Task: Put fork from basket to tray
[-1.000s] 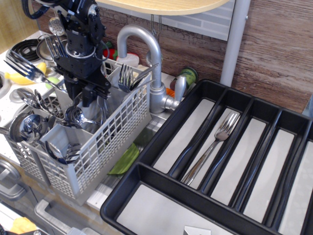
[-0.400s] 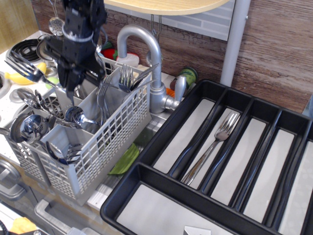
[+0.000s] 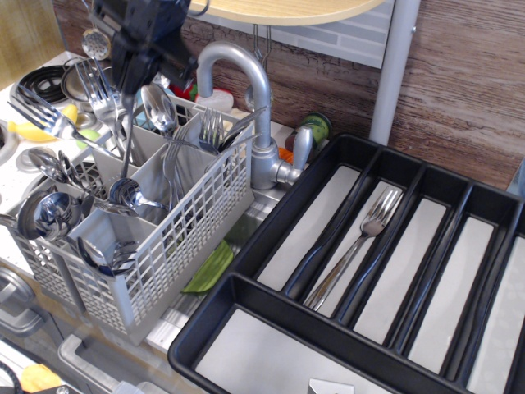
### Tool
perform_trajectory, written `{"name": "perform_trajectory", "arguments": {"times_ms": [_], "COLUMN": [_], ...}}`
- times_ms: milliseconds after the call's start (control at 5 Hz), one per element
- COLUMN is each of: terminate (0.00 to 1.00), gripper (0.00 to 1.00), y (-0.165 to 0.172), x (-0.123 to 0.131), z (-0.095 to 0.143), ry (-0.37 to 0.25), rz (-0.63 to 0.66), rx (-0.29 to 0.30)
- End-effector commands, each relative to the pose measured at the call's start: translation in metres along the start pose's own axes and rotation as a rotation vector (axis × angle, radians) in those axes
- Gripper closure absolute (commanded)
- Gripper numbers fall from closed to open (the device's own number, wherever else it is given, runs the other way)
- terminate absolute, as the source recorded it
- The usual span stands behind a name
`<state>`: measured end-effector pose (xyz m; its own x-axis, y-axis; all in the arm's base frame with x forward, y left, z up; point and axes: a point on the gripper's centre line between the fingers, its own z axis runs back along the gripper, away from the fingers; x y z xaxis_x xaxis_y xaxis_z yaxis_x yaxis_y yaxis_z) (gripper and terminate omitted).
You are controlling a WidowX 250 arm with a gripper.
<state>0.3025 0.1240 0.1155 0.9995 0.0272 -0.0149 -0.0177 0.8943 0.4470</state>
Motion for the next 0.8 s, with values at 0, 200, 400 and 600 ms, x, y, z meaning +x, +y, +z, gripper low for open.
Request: {"name": "perform_trajectory", "arguments": {"times_ms": [0, 200, 400, 600], "terminate": [0.00, 0.00, 0.00, 0.00], "gripper": [1.00, 1.00, 1.00, 1.00], "y": [0.000, 0.000, -0.009, -0.027], "x": [0.020, 0.026, 0.031, 0.033], "z": [0.069, 0.086, 0.101, 0.106], "ry": [-0.082, -0.118, -0.115, -0.097], "rz": [0.029, 0.029, 0.060, 0.075], "rx": [0.093, 0.152, 0.110, 0.072]}}
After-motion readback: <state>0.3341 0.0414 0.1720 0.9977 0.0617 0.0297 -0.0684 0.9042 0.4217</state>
